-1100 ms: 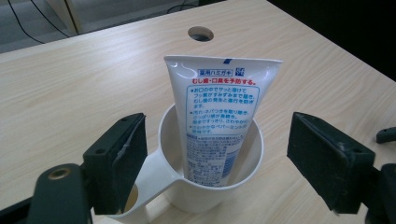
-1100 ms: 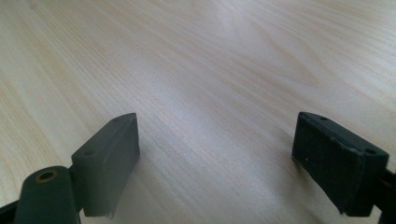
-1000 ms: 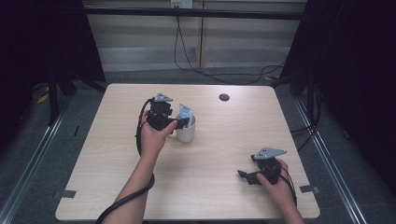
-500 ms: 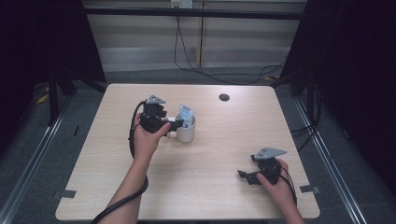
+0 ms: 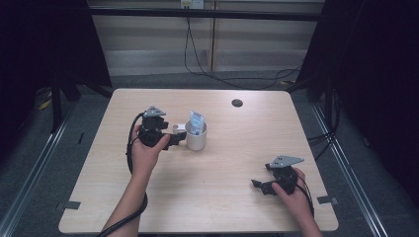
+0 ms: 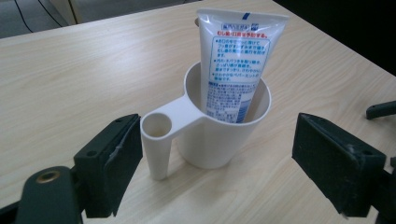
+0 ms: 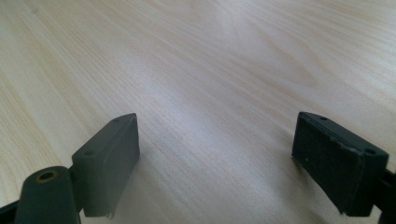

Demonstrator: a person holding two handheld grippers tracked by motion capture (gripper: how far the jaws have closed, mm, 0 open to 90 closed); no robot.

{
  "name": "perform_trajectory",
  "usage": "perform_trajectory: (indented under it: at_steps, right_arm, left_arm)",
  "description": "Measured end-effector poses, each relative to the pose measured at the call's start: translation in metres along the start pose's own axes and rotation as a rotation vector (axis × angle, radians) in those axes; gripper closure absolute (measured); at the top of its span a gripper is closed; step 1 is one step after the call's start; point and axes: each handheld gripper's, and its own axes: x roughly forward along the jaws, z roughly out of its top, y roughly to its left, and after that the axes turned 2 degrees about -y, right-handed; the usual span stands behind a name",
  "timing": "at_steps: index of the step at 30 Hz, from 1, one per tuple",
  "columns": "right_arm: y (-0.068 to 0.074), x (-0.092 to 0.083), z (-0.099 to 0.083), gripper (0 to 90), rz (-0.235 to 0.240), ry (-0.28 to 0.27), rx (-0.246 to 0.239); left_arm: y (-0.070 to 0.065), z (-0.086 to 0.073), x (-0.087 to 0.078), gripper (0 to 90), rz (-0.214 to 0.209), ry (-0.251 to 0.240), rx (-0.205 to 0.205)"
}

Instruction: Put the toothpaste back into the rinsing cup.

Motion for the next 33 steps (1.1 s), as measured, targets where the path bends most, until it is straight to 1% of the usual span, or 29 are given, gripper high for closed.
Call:
perform_trajectory:
  at_steps: [4, 9, 11, 12, 22, 23, 25, 27, 28, 33]
  right_arm:
    - [-0.001, 0.0, 0.0, 14.6, -0.001, -0.001, -0.004]
    - [-0.001, 0.001, 0.001, 14.6, -0.002, 0.0, -0.005]
    - [-0.001, 0.001, 0.001, 14.6, 0.0, -0.002, -0.006]
    - [-0.001, 0.001, 0.001, 14.6, -0.002, -0.001, -0.008]
    - [0.0, 0.001, 0.001, 14.5, -0.008, 0.002, -0.013]
    - [0.0, 0.001, 0.001, 14.5, -0.008, 0.002, -0.013]
    - [0.0, 0.001, 0.001, 14.6, -0.009, 0.002, -0.013]
    - [0.001, 0.001, 0.001, 14.6, -0.009, 0.004, -0.012]
    - [0.001, 0.001, 0.001, 14.6, -0.009, 0.003, -0.012]
    - [0.0, 0.001, 0.001, 14.6, -0.009, 0.002, -0.014]
  left_arm:
    - [0.002, -0.006, -0.005, 16.3, 0.004, 0.003, -0.002]
    - [0.005, -0.013, -0.011, 16.3, 0.009, 0.005, 0.005]
    - [0.006, -0.016, -0.013, 16.3, 0.011, 0.009, -0.002]
    - [0.007, -0.018, -0.014, 16.3, 0.009, 0.01, 0.002]
    - [0.011, -0.032, -0.02, 16.3, 0.012, 0.003, -0.009]
    - [0.012, -0.034, -0.021, 16.3, 0.007, 0.001, -0.01]
    - [0.013, -0.037, -0.022, 16.3, 0.008, 0.003, -0.011]
    - [0.014, -0.04, -0.023, 16.3, 0.011, -0.004, -0.022]
    - [0.015, -0.041, -0.024, 16.3, 0.008, 0.0, -0.016]
    - [0.015, -0.047, -0.024, 16.3, 0.007, -0.002, -0.025]
